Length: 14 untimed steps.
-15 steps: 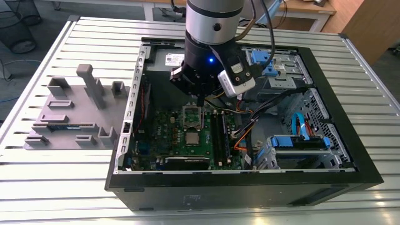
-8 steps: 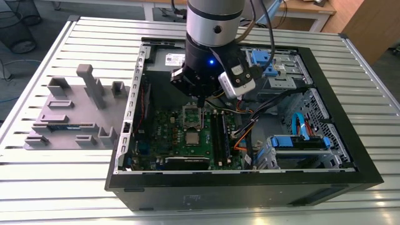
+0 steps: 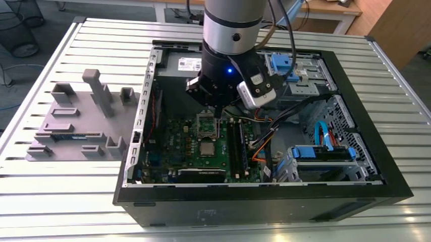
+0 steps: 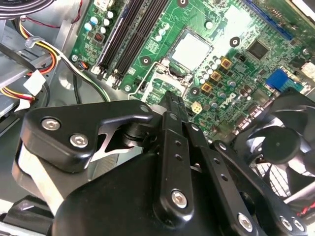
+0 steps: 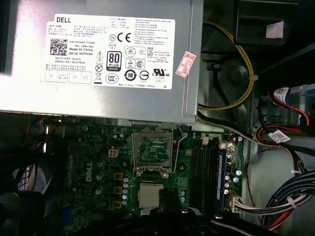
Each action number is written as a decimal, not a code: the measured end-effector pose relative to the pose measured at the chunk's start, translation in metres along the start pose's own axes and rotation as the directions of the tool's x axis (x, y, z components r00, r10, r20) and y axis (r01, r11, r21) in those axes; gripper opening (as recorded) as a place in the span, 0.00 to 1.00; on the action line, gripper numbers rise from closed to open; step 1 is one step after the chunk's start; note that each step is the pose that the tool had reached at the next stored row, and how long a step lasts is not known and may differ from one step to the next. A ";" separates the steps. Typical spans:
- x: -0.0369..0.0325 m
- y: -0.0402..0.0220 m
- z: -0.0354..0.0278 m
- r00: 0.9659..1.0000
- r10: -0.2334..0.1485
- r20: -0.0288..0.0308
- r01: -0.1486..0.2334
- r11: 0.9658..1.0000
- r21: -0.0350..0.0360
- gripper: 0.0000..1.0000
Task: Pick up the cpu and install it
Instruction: 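Close the cpu cover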
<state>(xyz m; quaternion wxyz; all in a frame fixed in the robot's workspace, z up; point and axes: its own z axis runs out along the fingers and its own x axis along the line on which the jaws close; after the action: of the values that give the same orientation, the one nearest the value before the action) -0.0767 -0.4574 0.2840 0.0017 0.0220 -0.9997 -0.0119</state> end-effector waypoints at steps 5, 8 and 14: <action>-0.0038 -0.0001 0.0049 1.000 -0.002 0.000 0.002 1.000 0.001 0.11; -0.0069 -0.0001 0.0077 1.000 -0.004 0.000 0.004 1.000 0.002 0.11; -0.0127 -0.0004 0.0121 1.000 -0.006 0.000 0.006 1.000 0.004 0.11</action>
<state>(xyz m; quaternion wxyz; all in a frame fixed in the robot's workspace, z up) -0.0640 -0.4569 0.2719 0.0019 0.0253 -0.9996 -0.0101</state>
